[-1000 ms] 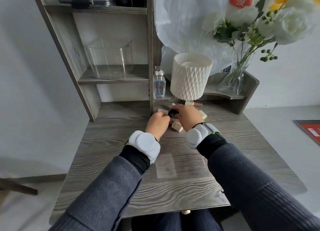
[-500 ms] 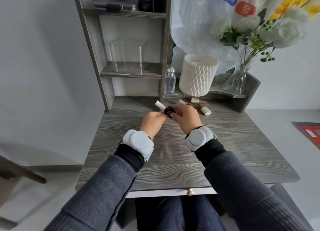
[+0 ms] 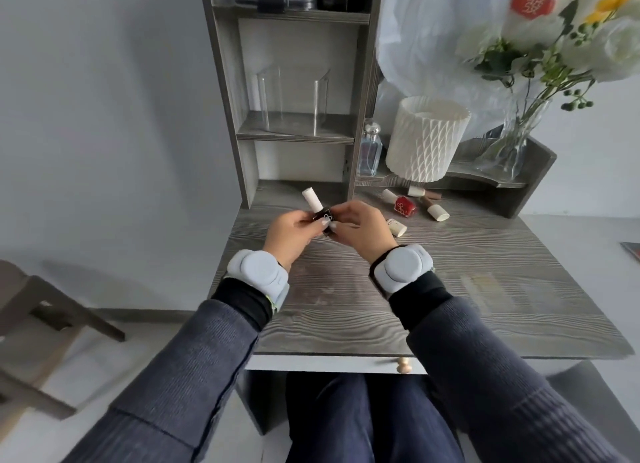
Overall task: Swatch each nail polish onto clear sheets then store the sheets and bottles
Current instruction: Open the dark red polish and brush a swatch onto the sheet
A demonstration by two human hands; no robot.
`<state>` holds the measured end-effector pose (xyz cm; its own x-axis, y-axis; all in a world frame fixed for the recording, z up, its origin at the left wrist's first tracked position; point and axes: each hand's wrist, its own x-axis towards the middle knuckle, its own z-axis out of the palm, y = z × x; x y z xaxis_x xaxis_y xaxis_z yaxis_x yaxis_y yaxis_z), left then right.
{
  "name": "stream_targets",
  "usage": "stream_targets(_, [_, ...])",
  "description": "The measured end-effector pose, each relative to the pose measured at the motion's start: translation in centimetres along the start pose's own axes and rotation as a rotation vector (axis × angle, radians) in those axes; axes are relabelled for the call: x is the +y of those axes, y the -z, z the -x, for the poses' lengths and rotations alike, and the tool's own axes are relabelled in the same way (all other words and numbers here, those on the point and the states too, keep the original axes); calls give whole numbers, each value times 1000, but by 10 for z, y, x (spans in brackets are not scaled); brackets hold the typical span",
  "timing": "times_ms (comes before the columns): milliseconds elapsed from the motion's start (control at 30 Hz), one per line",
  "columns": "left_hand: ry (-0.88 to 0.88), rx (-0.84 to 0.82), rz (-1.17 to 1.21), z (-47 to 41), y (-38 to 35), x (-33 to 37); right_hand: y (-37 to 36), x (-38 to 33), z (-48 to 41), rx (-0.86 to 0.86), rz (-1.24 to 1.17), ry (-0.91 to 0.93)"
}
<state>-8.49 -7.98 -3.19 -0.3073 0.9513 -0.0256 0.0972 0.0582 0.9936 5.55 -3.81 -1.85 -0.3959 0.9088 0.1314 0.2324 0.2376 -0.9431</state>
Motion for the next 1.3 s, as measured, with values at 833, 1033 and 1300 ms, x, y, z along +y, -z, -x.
stream_targets(833, [-240, 62, -335, -3, 22, -31, -32, -12, -25, 82, 698, 192])
stream_targets(1033, [-234, 30, -384, -5, 24, -36, -33, -8, -29, -26, 693, 220])
stream_targets(1300, [-240, 20, -408, -4, 24, -35, -30, -6, -34, -110, 773, 279])
